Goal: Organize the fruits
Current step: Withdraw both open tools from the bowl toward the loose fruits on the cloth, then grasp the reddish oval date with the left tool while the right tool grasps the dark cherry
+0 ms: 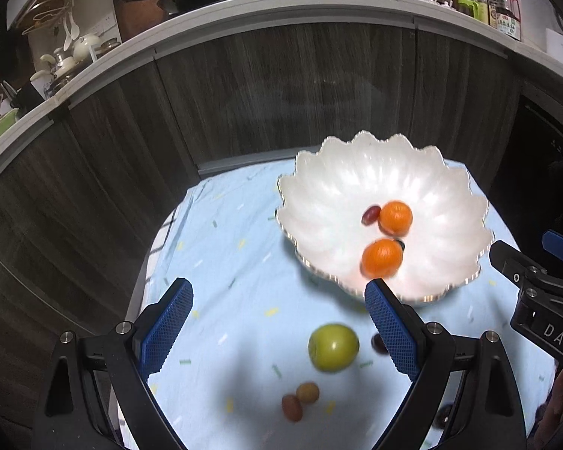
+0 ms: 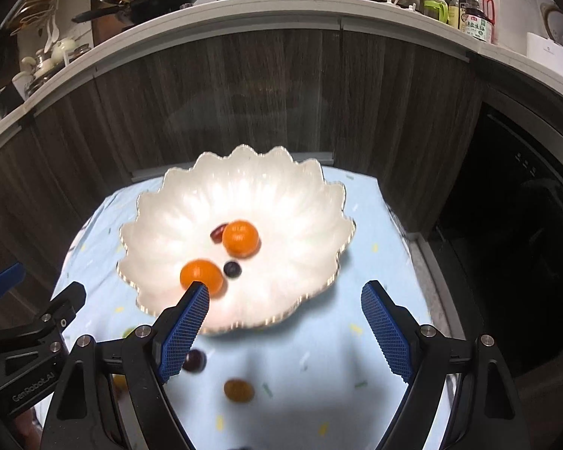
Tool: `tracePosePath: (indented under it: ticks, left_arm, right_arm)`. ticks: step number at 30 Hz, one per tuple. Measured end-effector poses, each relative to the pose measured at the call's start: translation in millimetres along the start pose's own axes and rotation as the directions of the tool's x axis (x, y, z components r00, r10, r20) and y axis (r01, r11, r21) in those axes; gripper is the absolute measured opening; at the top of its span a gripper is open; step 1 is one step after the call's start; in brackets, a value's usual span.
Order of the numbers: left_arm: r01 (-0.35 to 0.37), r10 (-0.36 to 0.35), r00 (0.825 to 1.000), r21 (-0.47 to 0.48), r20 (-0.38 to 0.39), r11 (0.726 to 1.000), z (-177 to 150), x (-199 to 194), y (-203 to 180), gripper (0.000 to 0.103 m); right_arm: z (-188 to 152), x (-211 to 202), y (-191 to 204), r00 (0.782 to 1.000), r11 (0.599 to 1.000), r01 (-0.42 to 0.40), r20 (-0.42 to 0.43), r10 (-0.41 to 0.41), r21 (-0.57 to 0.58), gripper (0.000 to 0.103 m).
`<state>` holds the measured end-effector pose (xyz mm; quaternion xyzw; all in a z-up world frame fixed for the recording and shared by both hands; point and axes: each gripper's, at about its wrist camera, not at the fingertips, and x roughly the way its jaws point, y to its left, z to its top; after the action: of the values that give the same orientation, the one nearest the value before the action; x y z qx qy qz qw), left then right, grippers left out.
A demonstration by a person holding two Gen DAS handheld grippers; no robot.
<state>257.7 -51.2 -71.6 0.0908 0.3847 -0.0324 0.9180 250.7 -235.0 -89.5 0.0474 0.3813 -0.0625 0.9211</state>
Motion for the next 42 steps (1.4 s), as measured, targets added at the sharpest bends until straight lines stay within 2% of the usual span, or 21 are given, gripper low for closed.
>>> tracePosePath:
  ticks: [10,23,37,42]
  left_arm:
    - [0.012,-0.011,0.999,0.03,-0.042,0.999,-37.5,-6.9,3.8,0.094]
    - [0.018,-0.016,0.997,0.034,-0.081,0.999,-73.0,-9.0,15.9,0.094]
    - [0.035,-0.033,0.995,0.021,-0.098,0.999,-105.3,1.1,18.1,0.093]
    - [0.034,-0.031,0.995,0.03,-0.095,0.999,-112.5,7.6,15.8,0.089]
  right_arm:
    - [-45.5,-11.4,1.5,0.998,1.0,0.003,-0.064,-0.001,0.025,0.084]
    - [-81.9,-15.5,13.9,0.994,1.0,0.016,-0.109,-0.016,-0.001,0.084]
    - [-108.0,-14.0,20.8,0.992,0.999,0.028,-0.123,-0.031,-0.023,0.084]
    - [-113.4,-9.5,21.1,0.99,0.999,0.035,-0.137,-0.039,-0.031,0.084]
